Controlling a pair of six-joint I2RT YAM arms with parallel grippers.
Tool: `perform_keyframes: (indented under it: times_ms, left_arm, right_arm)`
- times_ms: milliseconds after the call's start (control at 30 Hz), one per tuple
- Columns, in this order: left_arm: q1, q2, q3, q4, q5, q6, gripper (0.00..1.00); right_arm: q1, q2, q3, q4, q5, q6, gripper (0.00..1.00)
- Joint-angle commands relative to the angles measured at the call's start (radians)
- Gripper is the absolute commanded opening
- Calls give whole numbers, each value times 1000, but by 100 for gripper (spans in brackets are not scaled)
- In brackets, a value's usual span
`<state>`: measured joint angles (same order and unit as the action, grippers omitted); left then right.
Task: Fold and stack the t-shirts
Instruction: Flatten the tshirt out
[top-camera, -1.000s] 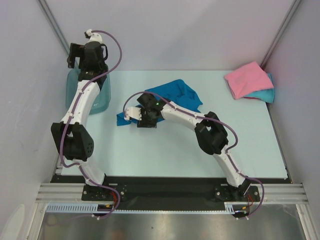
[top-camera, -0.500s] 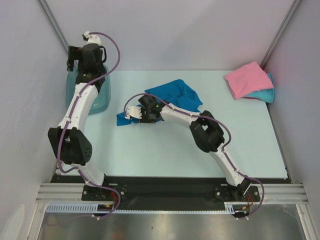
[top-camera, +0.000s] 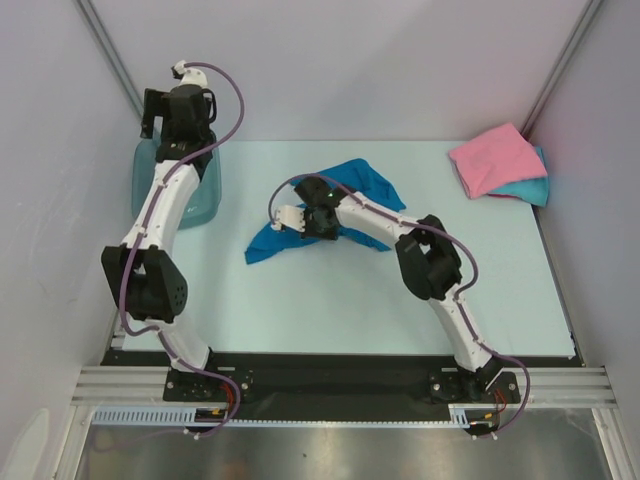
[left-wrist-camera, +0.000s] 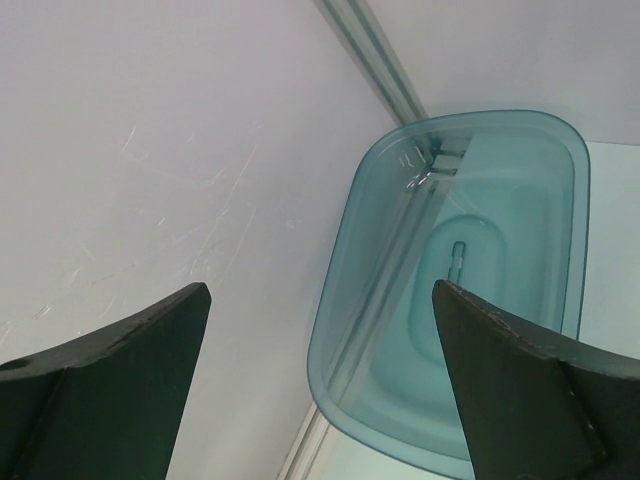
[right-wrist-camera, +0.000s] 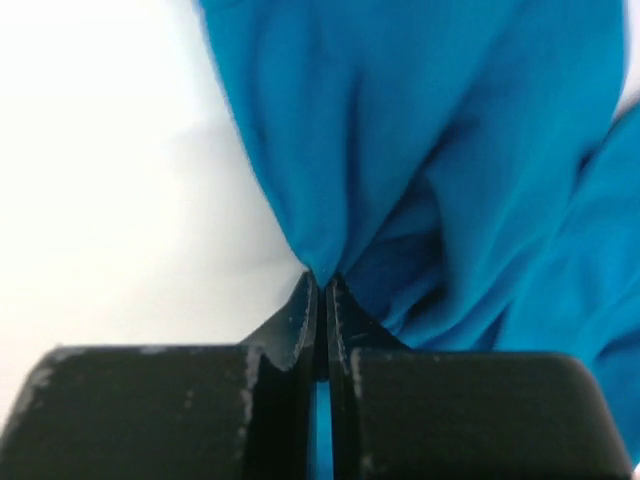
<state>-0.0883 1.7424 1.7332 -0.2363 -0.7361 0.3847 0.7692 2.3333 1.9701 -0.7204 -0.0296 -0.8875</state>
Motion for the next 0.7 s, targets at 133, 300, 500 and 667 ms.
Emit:
perform_keyframes:
  times_ms: [133, 300, 500, 667]
  left_arm:
    - [-19, 115, 158, 2, 56, 13, 100]
    - [-57, 193, 235, 0, 76, 17, 100]
    - [-108, 311, 389, -3, 109, 57, 100]
    - [-159, 394, 482, -5, 205, 121, 100]
  right_arm:
    - [-146, -255, -13, -583, -44, -39, 0]
    - [-249, -336, -71, -796, -72, -39, 0]
    - [-301, -488, -286, -795, 64, -105, 0]
    - [-409, -511, -338, -795, 183, -157, 0]
